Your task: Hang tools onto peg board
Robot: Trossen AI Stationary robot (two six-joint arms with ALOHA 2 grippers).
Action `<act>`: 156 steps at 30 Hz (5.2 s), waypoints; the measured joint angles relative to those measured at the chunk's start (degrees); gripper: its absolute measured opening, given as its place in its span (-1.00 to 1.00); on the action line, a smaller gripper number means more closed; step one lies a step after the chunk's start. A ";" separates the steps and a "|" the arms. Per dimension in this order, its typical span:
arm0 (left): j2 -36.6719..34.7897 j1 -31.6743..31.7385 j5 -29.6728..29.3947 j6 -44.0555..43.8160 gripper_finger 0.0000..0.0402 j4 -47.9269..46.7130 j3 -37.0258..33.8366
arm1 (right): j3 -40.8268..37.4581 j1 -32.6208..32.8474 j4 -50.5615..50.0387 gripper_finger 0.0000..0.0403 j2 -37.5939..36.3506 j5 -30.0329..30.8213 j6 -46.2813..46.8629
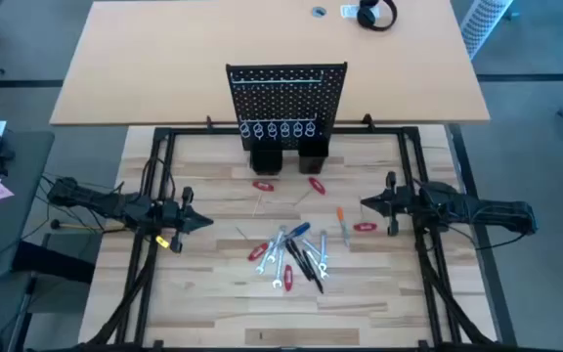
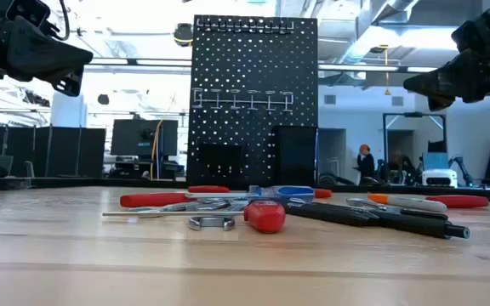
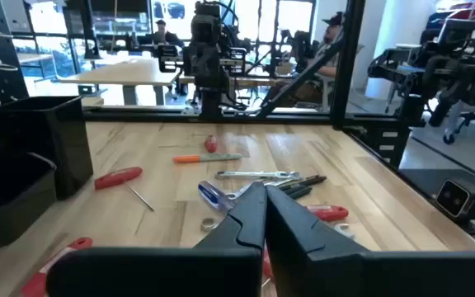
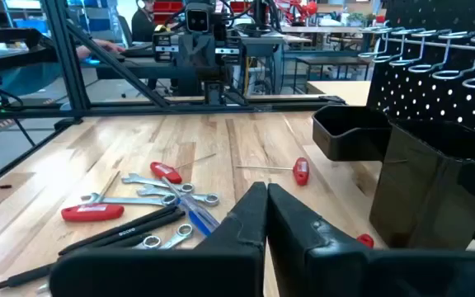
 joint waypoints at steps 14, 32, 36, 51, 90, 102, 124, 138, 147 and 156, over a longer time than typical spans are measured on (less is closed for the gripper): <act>-0.01 0.00 0.00 -0.02 -1.00 -0.02 0.02 | -0.02 0.00 0.00 -0.92 0.02 0.01 -0.02; 0.01 0.00 -0.02 0.00 -1.00 0.00 0.01 | -0.02 0.00 0.03 -0.92 0.02 0.01 -0.02; 0.01 0.00 -0.01 0.01 -1.00 -0.01 0.01 | -0.31 -0.35 3.84 -0.92 0.02 0.23 0.13; 0.03 0.04 -1.18 14.99 -1.00 6.13 -0.24 | -1.96 17.17 55.72 -0.92 21.37 -10.46 2.72; 0.14 0.04 -4.22 5.24 -1.00 6.12 -1.86 | 54.23 14.97 -26.60 0.22 95.61 -3.43 68.16; 0.14 0.03 -4.30 4.82 -1.00 6.14 -1.95 | 54.53 12.05 -22.44 -0.11 102.08 -7.54 67.33; 2.63 0.03 -3.99 -0.38 -1.00 14.79 -2.75 | 57.75 15.05 -20.46 -0.92 91.89 9.60 49.02; 18.76 0.04 -4.22 3.63 -1.00 27.33 -2.78 | 58.05 0.50 4.35 -0.93 78.13 12.11 10.17; 22.92 0.02 -4.24 2.93 -1.00 27.34 -2.78 | 58.03 -15.01 14.75 -0.92 75.08 -5.42 5.77; 23.02 0.02 -4.26 2.80 -1.00 27.62 -2.78 | 58.03 -21.83 20.21 -0.92 72.69 -14.74 7.23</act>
